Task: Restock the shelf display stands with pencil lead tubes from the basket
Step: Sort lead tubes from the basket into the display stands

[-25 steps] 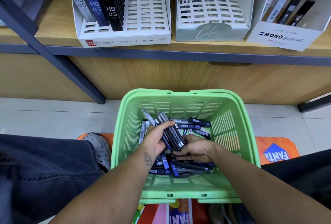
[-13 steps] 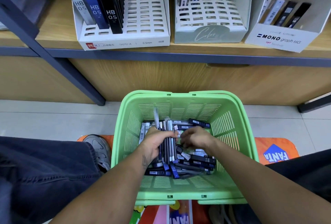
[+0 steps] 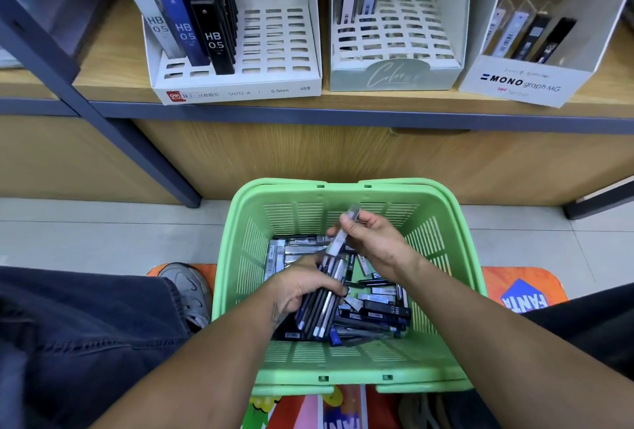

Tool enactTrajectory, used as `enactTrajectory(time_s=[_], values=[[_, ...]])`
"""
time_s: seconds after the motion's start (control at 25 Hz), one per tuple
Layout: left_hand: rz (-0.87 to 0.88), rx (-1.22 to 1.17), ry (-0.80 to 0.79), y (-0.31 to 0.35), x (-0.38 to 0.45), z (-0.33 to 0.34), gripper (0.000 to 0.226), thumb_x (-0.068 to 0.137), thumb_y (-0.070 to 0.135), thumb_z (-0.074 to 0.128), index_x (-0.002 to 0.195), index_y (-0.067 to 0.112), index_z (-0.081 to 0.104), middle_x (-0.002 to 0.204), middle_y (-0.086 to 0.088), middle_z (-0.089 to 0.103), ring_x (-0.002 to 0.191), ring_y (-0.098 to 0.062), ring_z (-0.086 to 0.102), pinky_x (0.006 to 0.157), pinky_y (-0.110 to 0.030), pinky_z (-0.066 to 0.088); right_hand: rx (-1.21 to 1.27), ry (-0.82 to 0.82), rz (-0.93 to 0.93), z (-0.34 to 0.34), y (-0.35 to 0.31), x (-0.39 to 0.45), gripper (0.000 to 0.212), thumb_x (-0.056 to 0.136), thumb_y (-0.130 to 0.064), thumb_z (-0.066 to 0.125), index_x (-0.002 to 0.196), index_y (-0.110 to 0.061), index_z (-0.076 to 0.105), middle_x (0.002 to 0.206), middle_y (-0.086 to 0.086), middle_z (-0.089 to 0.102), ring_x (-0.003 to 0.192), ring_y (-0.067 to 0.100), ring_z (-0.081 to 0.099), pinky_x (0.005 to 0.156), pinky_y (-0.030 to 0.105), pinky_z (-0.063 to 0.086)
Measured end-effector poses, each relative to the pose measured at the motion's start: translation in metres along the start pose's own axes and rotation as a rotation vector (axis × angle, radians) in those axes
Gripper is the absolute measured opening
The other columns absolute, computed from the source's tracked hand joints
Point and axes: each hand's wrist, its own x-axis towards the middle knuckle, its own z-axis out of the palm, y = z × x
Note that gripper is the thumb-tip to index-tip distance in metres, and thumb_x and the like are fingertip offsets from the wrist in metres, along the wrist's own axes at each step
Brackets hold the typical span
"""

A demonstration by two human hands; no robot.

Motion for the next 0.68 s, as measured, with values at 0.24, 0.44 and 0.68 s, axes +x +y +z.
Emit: enactTrajectory(time_s=[0.24, 0.44, 0.68], values=[[0.006, -0.009, 0.054, 0.007, -0.005, -0.003, 0.119, 0.064, 0.014, 0.092, 0.159, 0.015, 0.020, 0.163, -0.013, 0.029, 0.151, -0.031, 0.027, 0.121, -0.054, 0.015, -0.358, -0.063, 0.121, -0.010, -0.012, -0.001, 0.031, 0.100, -0.032, 0.059, 0.110, -0.004, 0.064, 0.066, -0.002, 0.053, 0.053, 0.009, 0.046, 0.050, 0.025, 0.041], [0.042, -0.128, -0.100, 0.043, -0.038, -0.017, 0.067, 0.073, -0.004, 0.082, 0.130, -0.005, 0.048, 0.108, -0.027, 0.072, 0.095, -0.038, 0.073, 0.088, -0.052, 0.059, -0.284, -0.191, 0.203, -0.018, -0.055, -0.010, 0.025, 0.097, 0.008, 0.054, 0.120, -0.001, 0.052, 0.103, 0.028, 0.070, 0.076, 0.024, 0.068, 0.064, 0.027, 0.053], [0.247, 0.103, -0.043, 0.110, -0.110, -0.035, 0.048, 0.072, -0.010, 0.079, 0.112, 0.002, 0.058, 0.090, -0.022, 0.074, 0.079, -0.037, 0.074, 0.075, -0.051, 0.062, -0.466, -0.046, -0.151, -0.003, -0.137, -0.043, 0.015, 0.093, 0.000, 0.067, 0.107, 0.006, 0.069, 0.076, 0.016, 0.070, 0.061, 0.013, 0.067, 0.064, 0.020, 0.056]])
